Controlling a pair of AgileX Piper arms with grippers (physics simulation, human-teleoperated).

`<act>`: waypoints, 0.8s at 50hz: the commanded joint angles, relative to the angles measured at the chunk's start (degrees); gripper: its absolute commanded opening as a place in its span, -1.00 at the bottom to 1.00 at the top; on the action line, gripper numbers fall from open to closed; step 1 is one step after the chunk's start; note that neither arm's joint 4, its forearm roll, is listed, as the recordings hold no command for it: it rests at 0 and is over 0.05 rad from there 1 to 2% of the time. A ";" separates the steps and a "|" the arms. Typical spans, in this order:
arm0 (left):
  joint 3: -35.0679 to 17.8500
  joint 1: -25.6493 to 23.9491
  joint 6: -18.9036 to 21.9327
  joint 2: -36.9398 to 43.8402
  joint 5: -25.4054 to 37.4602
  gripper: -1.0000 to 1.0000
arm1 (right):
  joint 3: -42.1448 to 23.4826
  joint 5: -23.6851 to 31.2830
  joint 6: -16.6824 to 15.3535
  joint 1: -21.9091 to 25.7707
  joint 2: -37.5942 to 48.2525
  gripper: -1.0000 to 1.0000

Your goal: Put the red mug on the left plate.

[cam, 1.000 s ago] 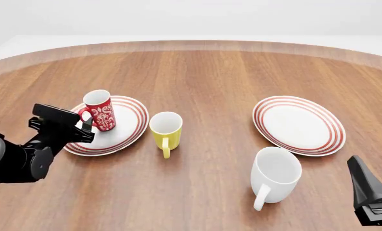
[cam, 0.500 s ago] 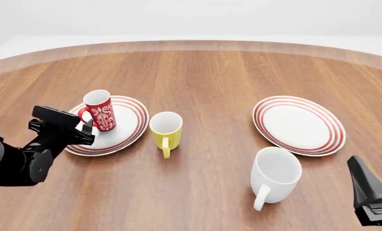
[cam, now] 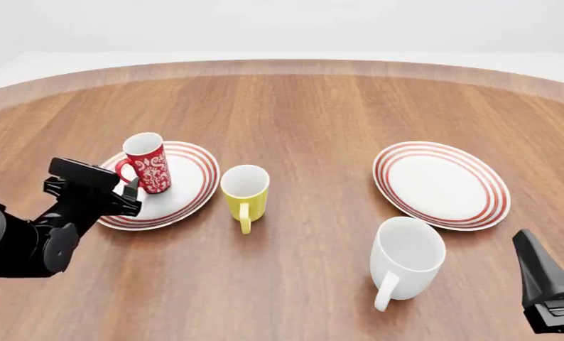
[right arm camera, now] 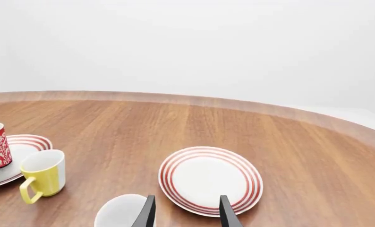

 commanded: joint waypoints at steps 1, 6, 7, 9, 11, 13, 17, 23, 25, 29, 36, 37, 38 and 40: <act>0.53 -0.18 0.03 -0.30 -0.20 1.00 | 0.00 -0.02 -0.02 0.02 0.00 1.00; 0.96 -0.20 -0.08 -0.54 -0.38 1.00 | 0.00 0.00 0.00 0.00 0.00 1.00; 1.00 -0.24 -0.10 -0.58 -0.39 1.00 | 0.00 -0.02 -0.01 0.01 0.00 1.00; 1.06 -0.21 -0.09 -0.63 -0.42 1.00 | 0.00 -0.01 -0.02 0.03 0.00 1.00; 1.16 -0.23 -0.07 -0.65 -0.53 1.00 | 0.00 -0.03 0.02 -0.02 0.00 1.00; 1.26 -0.26 -0.10 -0.72 -0.63 1.00 | 0.00 -0.01 -0.01 -0.01 0.00 1.00; 1.41 -0.31 -0.13 -0.83 -0.73 1.00 | 0.00 -0.01 -0.02 0.02 0.00 1.00; 1.60 -0.48 -0.16 -0.85 -0.96 1.00 | 0.00 0.00 -0.01 0.00 0.00 1.00; 1.64 -0.49 -0.17 -0.85 -1.00 1.00 | 0.00 -0.02 -0.01 0.00 0.00 1.00; 1.77 -0.56 -0.25 -0.94 -1.09 1.00 | 0.00 0.00 0.00 0.00 0.00 1.00; 1.68 -0.91 -0.71 -1.02 -0.88 1.00 | 0.00 -0.01 0.01 -0.01 0.00 1.00; 1.72 -0.95 -0.74 -1.05 -0.89 1.00 | 0.00 0.02 -0.01 0.03 0.00 1.00; 1.79 -1.07 -0.76 -1.12 -0.94 1.00 | 0.00 0.01 -0.04 0.04 0.00 1.00; 1.76 -1.16 -0.87 -1.16 -0.87 1.00 | 0.00 0.01 0.03 0.00 0.00 1.00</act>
